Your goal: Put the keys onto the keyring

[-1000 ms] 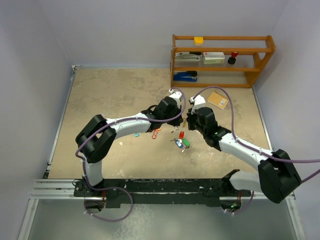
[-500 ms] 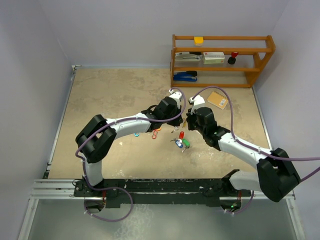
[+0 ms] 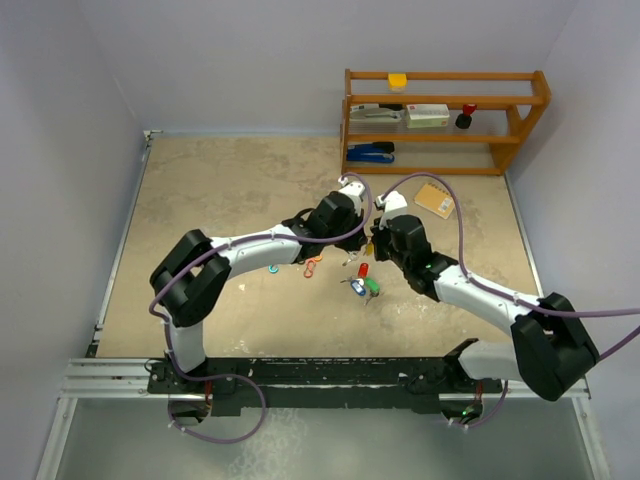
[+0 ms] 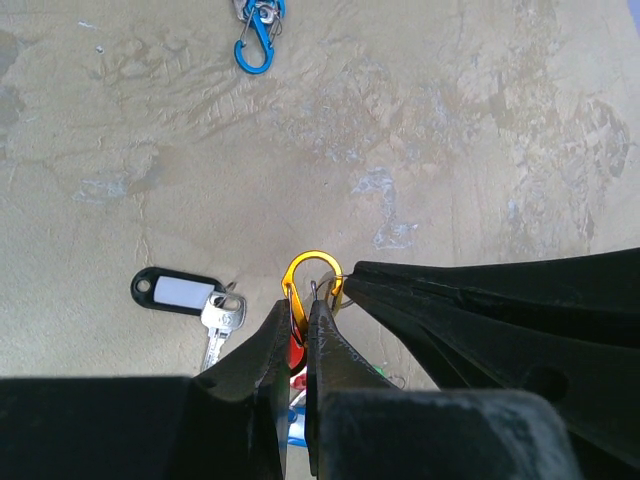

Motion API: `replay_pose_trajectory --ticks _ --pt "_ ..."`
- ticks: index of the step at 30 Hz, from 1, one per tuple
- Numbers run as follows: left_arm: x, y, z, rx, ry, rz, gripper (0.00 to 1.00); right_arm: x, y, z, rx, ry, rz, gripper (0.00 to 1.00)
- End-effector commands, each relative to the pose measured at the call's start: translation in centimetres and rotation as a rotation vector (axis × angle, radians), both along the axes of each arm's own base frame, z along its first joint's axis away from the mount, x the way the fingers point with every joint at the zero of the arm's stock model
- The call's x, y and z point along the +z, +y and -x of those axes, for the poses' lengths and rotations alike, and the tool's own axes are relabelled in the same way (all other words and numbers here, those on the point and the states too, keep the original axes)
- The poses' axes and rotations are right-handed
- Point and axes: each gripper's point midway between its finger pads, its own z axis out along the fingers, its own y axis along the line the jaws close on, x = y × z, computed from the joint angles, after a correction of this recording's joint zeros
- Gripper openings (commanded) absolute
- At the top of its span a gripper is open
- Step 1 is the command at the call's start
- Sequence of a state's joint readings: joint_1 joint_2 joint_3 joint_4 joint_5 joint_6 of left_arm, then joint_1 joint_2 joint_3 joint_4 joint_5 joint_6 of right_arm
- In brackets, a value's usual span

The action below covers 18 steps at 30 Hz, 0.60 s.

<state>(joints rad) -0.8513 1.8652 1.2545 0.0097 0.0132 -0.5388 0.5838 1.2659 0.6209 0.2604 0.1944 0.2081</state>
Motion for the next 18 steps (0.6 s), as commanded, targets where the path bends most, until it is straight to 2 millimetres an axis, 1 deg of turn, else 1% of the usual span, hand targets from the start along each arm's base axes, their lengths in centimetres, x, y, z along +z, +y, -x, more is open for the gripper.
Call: replay_pose_trajectory --ticks 1,10,18 --pt "5.45 -1.13 -0.49 -0.011 -0.074 0.099 0.0 1.8 0.43 -1.17 -0.013 -0.068 -0.01 0.0" --pt "5.75 -1.07 -0.18 -0.021 -0.068 0.1 0.0 1.76 0.11 -1.23 -0.028 -0.074 0.005 0.0" --pt "5.39 -0.99 0.3 -0.04 -0.055 0.092 0.0 1.83 -0.28 -1.27 -0.045 -0.085 0.014 0.0"
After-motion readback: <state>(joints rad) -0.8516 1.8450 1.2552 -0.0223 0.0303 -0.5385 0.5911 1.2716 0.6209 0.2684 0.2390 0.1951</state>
